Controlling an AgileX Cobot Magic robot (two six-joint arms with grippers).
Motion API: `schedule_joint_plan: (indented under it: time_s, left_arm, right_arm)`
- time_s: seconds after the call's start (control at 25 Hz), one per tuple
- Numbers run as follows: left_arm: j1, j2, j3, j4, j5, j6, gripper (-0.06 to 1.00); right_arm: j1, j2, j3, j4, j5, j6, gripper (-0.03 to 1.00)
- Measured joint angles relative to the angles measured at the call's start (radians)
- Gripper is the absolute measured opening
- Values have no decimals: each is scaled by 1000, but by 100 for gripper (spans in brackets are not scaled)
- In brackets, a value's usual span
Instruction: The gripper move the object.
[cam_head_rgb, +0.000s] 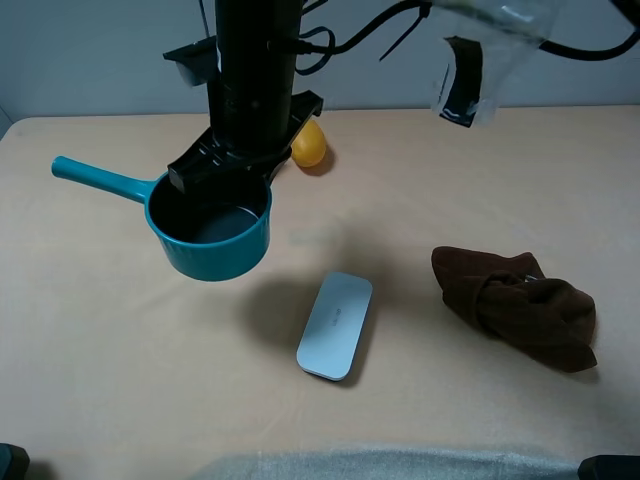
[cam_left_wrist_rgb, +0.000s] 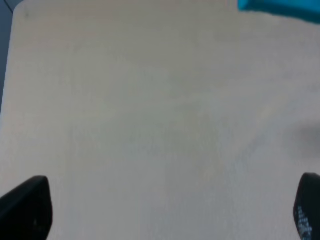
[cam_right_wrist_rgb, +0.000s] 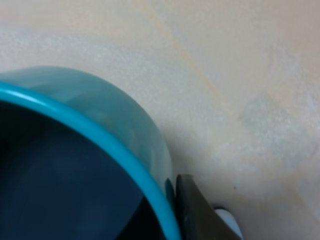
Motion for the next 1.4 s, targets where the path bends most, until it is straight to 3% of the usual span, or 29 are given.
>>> schedule_joint_plan:
  time_s: [0.76, 1.4]
  left_arm:
    - [0, 0, 0, 0, 0, 0, 96]
    - [0, 0, 0, 0, 0, 0, 96]
  right_arm:
    - [0, 19, 246, -15, -299, -21, -2]
    - [-15, 19, 346, -35, -422, -48, -2]
